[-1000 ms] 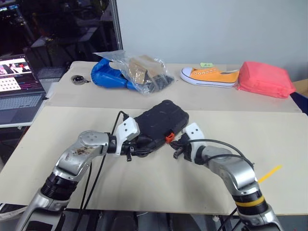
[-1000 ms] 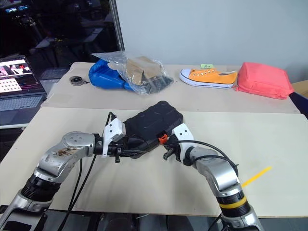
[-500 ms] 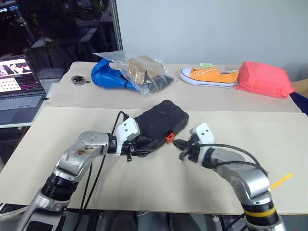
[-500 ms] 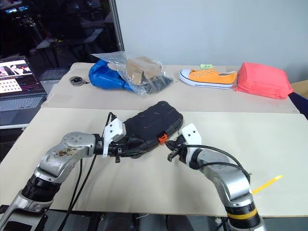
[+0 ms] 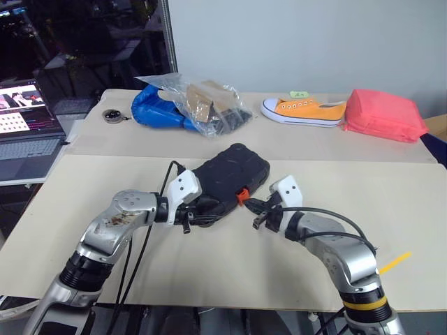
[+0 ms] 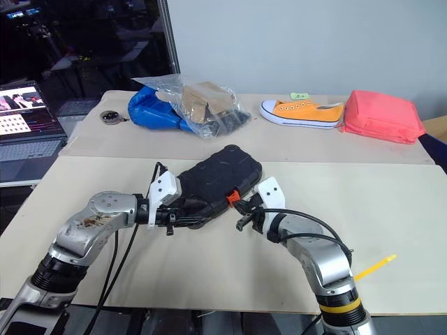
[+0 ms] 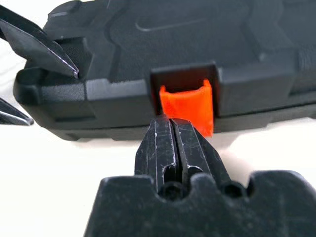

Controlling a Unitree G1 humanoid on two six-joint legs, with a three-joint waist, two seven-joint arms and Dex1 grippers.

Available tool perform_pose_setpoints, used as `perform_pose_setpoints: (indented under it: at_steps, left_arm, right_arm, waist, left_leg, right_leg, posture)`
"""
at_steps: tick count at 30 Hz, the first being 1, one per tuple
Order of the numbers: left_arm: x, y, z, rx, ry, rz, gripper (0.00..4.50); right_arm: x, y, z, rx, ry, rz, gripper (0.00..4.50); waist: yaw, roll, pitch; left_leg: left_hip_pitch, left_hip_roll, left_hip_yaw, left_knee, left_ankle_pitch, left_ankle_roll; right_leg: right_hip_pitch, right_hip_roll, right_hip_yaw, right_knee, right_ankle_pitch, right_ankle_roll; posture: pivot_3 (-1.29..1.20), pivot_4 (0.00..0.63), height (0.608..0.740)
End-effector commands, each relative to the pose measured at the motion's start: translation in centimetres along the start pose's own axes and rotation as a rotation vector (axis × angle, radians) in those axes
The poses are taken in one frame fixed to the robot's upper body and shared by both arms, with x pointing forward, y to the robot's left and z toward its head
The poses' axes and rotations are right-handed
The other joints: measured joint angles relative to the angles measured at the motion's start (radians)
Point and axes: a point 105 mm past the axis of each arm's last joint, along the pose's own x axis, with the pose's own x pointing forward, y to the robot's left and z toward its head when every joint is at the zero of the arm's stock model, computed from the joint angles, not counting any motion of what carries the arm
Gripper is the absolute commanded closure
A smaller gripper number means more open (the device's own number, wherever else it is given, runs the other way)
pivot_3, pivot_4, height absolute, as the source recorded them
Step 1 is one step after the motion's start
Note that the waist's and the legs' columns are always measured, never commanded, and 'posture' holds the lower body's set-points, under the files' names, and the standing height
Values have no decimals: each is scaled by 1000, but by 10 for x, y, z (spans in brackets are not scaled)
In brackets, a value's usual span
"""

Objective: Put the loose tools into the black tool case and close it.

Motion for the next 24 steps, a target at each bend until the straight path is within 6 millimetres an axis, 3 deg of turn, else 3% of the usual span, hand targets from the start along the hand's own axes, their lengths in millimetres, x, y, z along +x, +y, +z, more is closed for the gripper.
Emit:
perform_pose_setpoints:
  at_steps: [1, 4, 9, 17, 23, 24]
  left_arm:
    - [1, -4, -9, -32, 23, -11, 2188]
    - [0, -3, -8, -32, 23, -6, 2188]
    - [0, -1, -9, -33, 26, 4, 2188]
    - [3, 4, -12, -62, 19, 29, 2188]
    - [8, 8, -13, -79, 7, 41, 2188]
    - [8, 9, -12, -74, -3, 44, 2188]
  right_arm:
    - [2, 2, 25, -26, -130, 5, 4493]
    - [11, -4, 23, -23, -142, -23, 4493]
    - [16, -11, -20, -55, 59, -36, 4493]
    - [21, -12, -54, -103, 188, -34, 4493]
    - [30, -18, -62, -165, 180, -63, 4493]
    - [29, -19, -52, -167, 117, -74, 4493]
  waist:
    - [1, 0, 0]
    - [0, 0, 0]
    - [0, 0, 0]
    - [0, -3, -6]
    - [-5, -6, -7]
    - [-5, -6, -7]
  left_leg:
    - [0, 0, 0, 0, 0, 0]
    - [0, 0, 0, 0, 0, 0]
    - [1, 0, 0, 0, 0, 0]
    - [5, 0, 0, 0, 0, 0]
    - [22, 1, 0, -2, 0, 0]
    - [24, 2, 0, -3, 0, 0]
  right_leg:
    - [0, 0, 0, 0, 0, 0]
    - [0, 0, 0, 0, 0, 0]
    - [1, -1, 0, 0, 1, -1]
    - [4, 0, 0, 1, 0, 0]
    - [21, 0, 0, -2, -1, -1]
    - [22, 0, 1, -2, 0, -2]
  posture:
    - [0, 150, 740]
    - [0, 150, 740]
    - [0, 150, 740]
    - [0, 150, 740]
    - [0, 150, 740]
    - [0, 150, 740]
